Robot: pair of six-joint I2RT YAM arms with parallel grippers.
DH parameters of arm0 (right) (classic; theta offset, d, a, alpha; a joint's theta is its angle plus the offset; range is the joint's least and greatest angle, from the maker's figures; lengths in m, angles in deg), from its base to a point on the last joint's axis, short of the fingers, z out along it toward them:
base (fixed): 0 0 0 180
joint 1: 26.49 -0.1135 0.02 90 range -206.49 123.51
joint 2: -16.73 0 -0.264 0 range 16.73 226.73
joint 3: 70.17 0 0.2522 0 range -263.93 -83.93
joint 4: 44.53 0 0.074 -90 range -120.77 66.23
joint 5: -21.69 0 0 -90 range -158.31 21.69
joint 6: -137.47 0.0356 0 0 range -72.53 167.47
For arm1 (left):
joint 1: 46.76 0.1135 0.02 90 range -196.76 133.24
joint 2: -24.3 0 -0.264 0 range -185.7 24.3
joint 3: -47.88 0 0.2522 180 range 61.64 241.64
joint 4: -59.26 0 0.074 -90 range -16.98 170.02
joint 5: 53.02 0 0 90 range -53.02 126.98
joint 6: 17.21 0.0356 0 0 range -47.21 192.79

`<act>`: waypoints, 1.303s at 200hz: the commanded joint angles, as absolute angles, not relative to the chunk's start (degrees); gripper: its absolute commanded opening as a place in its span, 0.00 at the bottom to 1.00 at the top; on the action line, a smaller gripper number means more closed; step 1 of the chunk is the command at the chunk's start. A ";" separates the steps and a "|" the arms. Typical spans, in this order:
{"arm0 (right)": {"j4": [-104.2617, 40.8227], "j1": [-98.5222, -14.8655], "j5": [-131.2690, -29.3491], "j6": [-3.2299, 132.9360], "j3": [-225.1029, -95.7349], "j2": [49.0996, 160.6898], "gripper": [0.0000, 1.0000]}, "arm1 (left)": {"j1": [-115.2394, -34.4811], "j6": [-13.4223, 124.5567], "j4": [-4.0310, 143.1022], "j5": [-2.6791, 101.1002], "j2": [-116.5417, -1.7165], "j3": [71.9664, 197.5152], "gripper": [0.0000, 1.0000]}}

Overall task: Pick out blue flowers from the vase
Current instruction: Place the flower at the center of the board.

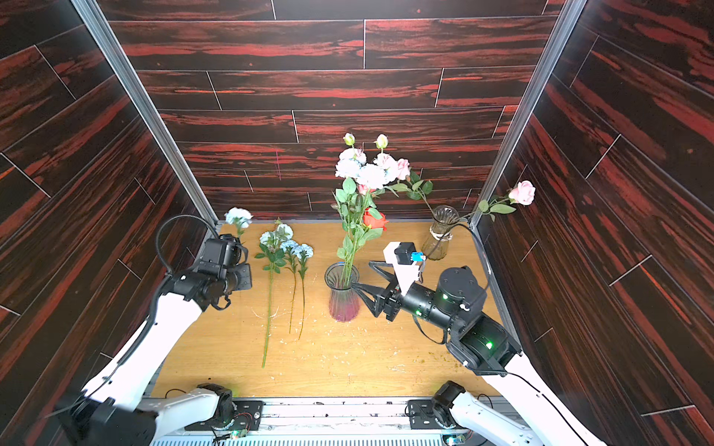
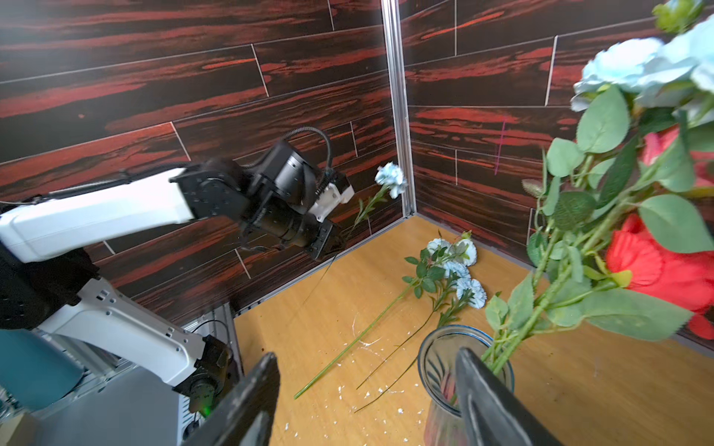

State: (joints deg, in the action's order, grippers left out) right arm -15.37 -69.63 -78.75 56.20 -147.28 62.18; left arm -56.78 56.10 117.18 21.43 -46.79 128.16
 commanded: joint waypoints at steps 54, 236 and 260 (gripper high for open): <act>-16.38 -69.74 -79.12 55.55 -146.29 60.72 0.74 | -52.06 56.67 116.39 23.66 -64.98 130.95 0.00; -14.77 -69.71 -68.75 56.86 -146.53 62.38 0.76 | -55.07 59.00 116.96 26.26 -73.85 138.39 0.54; -15.12 -69.33 -66.01 58.07 -146.42 64.70 0.74 | -59.53 58.43 113.91 25.95 -63.57 137.62 0.57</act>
